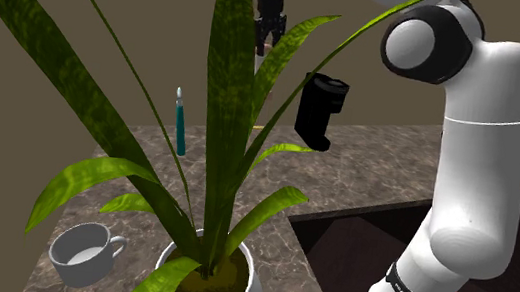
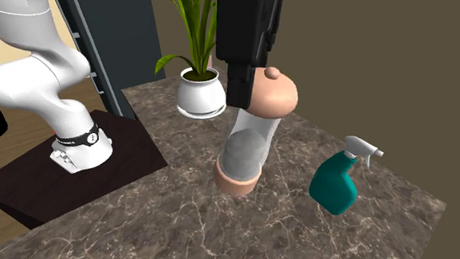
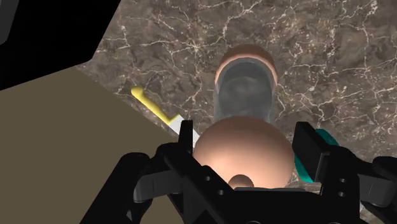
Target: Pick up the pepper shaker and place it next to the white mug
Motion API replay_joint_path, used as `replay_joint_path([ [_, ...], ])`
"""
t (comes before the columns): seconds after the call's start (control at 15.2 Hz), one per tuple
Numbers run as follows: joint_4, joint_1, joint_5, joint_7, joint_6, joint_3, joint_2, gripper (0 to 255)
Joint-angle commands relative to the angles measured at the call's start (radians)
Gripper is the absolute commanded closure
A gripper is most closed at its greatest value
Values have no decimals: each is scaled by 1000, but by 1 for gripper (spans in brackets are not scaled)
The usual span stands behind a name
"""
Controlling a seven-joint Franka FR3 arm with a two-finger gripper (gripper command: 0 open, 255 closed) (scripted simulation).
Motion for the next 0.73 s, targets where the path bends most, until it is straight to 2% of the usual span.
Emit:
replay_joint_path([
  [0.0,-105,38,-15,47,34,12,-66,255],
  [0.33,-281,117,-40,166,83,52,-178,255],
  [0.66,-398,184,-52,285,111,101,-252,255],
])
